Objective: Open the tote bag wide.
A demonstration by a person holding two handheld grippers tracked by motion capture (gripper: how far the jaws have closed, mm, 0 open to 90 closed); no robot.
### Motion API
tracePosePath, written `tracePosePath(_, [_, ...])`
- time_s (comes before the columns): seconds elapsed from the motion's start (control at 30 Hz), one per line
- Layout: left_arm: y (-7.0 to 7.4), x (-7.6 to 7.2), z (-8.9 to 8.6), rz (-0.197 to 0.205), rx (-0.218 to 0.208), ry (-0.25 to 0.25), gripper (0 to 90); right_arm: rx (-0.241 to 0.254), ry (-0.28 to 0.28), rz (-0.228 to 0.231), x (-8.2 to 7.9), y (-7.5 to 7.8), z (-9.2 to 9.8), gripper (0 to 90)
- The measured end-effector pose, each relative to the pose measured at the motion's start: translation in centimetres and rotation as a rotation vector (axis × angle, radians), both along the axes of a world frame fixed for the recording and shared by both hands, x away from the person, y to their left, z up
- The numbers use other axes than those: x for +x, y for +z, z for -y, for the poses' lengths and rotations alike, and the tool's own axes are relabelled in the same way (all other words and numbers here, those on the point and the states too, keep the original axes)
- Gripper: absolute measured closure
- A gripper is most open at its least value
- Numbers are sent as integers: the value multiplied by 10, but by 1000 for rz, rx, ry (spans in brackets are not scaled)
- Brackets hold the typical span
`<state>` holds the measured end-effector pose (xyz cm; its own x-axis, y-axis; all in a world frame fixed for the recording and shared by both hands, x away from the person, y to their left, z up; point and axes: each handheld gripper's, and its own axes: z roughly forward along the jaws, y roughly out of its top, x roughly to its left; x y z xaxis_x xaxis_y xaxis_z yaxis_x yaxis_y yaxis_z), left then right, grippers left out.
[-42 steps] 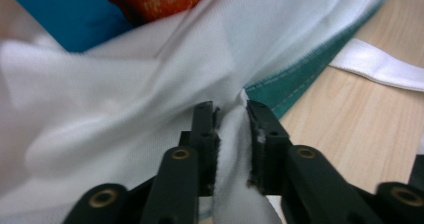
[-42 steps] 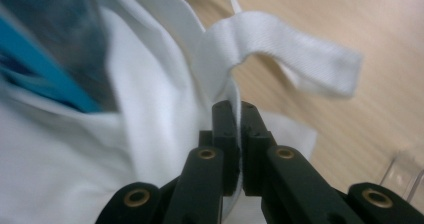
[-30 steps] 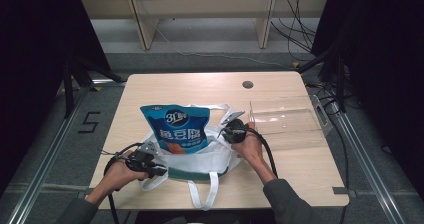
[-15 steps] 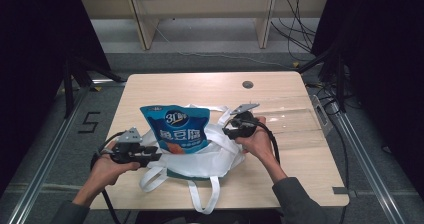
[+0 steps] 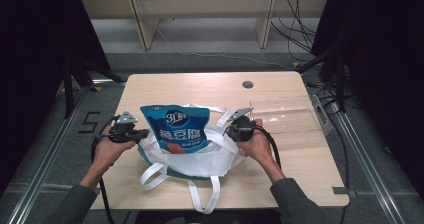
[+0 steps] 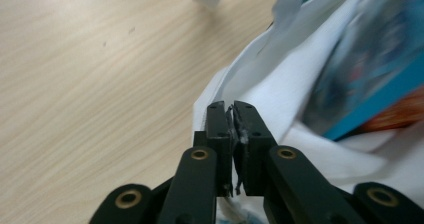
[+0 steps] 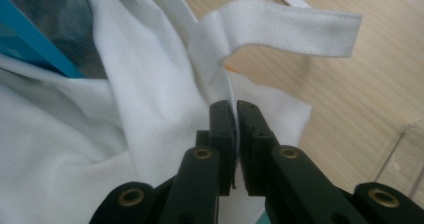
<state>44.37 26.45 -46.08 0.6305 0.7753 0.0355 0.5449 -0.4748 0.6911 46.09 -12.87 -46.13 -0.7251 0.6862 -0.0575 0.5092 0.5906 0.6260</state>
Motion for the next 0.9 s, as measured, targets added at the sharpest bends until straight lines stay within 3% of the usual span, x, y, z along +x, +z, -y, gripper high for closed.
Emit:
tracePosePath(0.03, [-3, 3, 0, -12, 16, -3, 879, 6, -7, 12, 2, -5, 0, 870])
tracePosePath(0.1, [-12, 5, 1, -37, 14, 7, 888, 18, -8, -7, 5, -11, 0, 876])
tracePosePath(0.13, [-19, 5, 3, -48, 10, 16, 889, -9, 6, -8, 7, -13, 1, 877])
tracePosePath(0.2, [-31, 7, 7, -88, 7, -2, 890, -1, -5, -11, 7, -18, 0, 878])
tracePosePath(0.23, [-33, 6, 9, -82, 4, 11, 890, -10, 1, -4, 8, -20, -1, 878])
tracePosePath(0.27, [-31, 6, 9, -85, 13, 2, 890, -5, -1, 14, 8, -23, -2, 877])
tracePosePath(0.3, [-30, 6, 9, -86, 18, 0, 890, -25, -4, -14, 7, -20, -2, 876])
tracePosePath(0.37, [-29, 6, 8, -88, 14, -3, 888, -34, 7, 5, 6, -19, -3, 869])
tracePosePath(0.4, [-28, 6, 7, -86, 1, 5, 885, -24, -1, 18, 6, -20, -4, 860])
tracePosePath(0.57, [-13, 1, 2, -66, -72, 6, 834, 21, -36, -3, 6, -9, -1, 715])
tracePosePath(0.67, [-6, -2, 2, -59, -106, -1, 773, 46, -41, 12, 3, 5, 2, 639])
tracePosePath(0.73, [-1, -5, 1, -61, -144, 12, 730, 77, -40, 46, 1, 16, 6, 594])
tracePosePath(0.77, [1, -7, 1, -57, -151, 17, 716, 94, -46, 35, -1, 21, 8, 567])
tracePosePath(0.8, [3, -10, 0, -49, -157, 16, 695, 111, -54, 40, -2, 26, 10, 548])
tracePosePath(0.87, [9, -14, -4, -31, -112, -20, 646, 128, -42, 44, -4, 34, 15, 523])
tracePosePath(0.9, [11, -15, -5, -33, -114, -17, 624, 143, -46, 53, -6, 36, 16, 508])
